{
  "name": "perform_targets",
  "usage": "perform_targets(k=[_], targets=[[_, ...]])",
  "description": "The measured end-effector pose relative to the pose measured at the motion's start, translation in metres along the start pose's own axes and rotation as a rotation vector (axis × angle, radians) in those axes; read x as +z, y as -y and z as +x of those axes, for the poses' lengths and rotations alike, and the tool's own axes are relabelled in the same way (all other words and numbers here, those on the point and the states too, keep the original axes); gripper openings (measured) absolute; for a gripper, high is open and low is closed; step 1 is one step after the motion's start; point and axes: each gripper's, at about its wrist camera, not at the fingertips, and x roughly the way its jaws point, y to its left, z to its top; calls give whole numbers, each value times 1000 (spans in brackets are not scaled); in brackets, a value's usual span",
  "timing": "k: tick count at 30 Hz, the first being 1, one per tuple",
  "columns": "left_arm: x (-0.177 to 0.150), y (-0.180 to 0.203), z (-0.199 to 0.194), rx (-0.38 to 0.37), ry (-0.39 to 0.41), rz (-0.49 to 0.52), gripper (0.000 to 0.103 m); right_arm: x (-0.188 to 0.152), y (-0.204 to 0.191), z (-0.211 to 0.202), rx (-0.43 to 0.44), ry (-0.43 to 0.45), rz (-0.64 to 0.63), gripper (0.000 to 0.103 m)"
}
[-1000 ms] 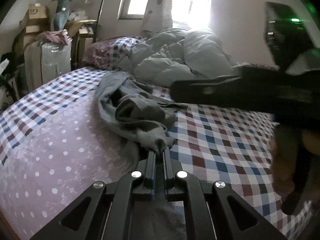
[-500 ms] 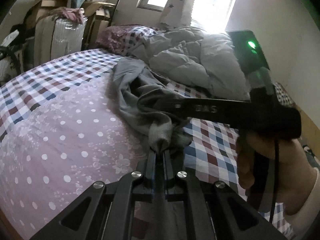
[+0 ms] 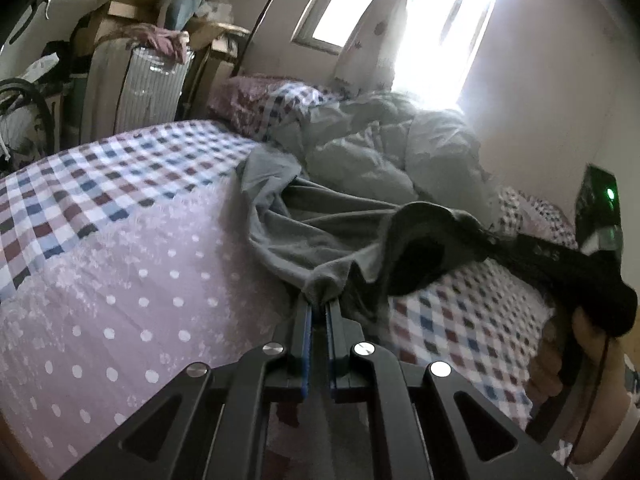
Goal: Fold clothes
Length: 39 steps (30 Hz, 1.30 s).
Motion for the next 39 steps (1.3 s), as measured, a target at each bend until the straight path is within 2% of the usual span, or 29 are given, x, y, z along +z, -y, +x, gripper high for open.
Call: perform_targets(k=[6, 17, 24, 30, 32, 39], targets=[[7, 16, -12, -66, 55, 17, 5, 1, 23, -51, -32, 89, 42, 4], [12, 69, -28, -257, 106, 70, 5, -8, 71, -140, -81, 218, 128, 4], [11, 104, -31, -406, 92, 69, 5, -18, 98, -204, -112, 295, 164, 4], [6, 138, -31, -562, 52, 70, 5, -33, 120, -265, -154, 342, 188, 4], [2, 150, -32, -577, 53, 65, 5, -38, 128, -285, -170, 353, 193, 4], [-15, 206, -38, -709, 28, 137, 5, -62, 151, -353, -232, 406, 231, 4]])
